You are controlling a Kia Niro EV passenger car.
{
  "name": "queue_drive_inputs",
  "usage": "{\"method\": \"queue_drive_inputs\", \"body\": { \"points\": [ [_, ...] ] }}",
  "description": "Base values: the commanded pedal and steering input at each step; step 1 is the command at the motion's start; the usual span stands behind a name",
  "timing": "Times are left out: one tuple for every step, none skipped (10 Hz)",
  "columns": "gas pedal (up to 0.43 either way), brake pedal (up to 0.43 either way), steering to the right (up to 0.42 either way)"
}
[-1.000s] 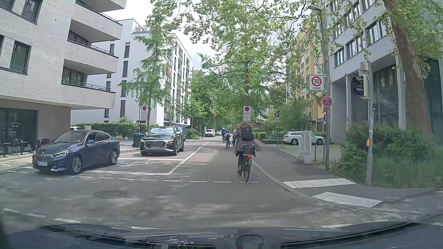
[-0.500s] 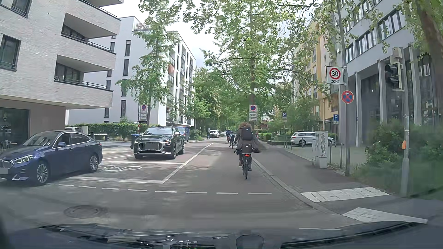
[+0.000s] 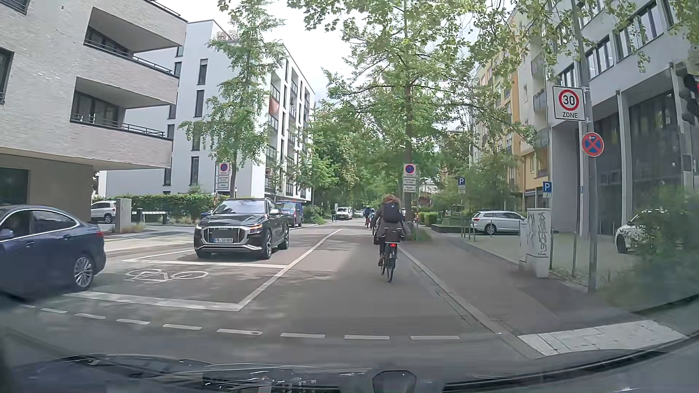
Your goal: Follow the waypoints while adhering to traffic rules and regulations
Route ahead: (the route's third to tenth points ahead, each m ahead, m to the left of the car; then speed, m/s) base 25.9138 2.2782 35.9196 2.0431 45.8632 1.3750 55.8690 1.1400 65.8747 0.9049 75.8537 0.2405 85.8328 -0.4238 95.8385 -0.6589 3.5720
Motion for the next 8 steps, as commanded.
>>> {"method": "queue_drive_inputs", "body": {
  "points": [
    [0.079,0.000,-0.024],
    [0.079,0.000,-0.025],
    [0.079,0.000,-0.026],
    [0.079,0.000,-0.025],
    [0.067,0.000,-0.021],
    [0.067,0.000,-0.018],
    [0.067,0.000,-0.017],
    [0.067,0.000,-0.015]
  ]
}}
